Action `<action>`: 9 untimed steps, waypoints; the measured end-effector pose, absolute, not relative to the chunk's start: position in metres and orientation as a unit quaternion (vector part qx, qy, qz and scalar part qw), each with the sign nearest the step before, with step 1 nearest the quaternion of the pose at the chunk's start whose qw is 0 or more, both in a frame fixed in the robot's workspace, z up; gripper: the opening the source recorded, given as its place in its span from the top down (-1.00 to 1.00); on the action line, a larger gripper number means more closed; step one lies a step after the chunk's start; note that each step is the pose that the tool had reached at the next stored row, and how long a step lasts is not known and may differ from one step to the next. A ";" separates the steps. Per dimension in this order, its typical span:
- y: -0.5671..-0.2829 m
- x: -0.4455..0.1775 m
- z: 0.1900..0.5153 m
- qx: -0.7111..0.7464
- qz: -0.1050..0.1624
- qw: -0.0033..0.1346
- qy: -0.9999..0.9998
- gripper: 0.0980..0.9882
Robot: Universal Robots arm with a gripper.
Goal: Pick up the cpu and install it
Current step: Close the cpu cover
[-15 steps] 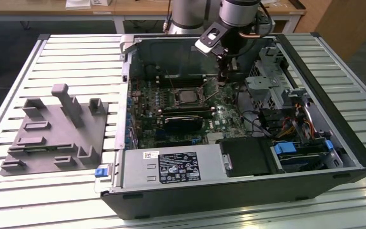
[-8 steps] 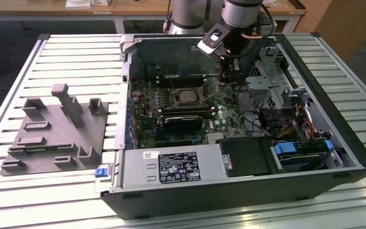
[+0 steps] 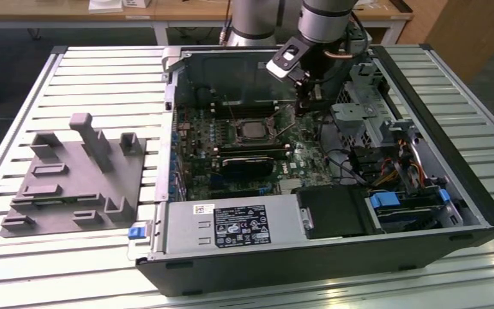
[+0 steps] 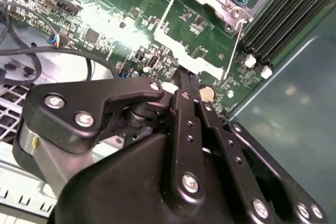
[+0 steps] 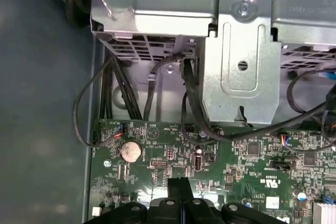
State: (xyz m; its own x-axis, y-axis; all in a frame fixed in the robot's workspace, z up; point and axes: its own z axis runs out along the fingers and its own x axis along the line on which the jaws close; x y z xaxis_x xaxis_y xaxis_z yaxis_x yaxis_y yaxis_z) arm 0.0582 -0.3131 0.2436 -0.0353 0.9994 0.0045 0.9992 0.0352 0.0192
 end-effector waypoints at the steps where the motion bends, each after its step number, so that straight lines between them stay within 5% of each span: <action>1: -0.313 0.055 0.244 0.694 0.008 0.005 0.720 0.98; 9: -0.313 0.019 0.243 0.694 0.008 0.005 0.720 0.98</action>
State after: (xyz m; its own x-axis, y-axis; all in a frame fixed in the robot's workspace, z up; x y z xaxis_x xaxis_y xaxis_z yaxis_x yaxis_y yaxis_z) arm 0.0191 -0.3131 0.2430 -0.0364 0.9993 0.0047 0.9992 0.0363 0.0188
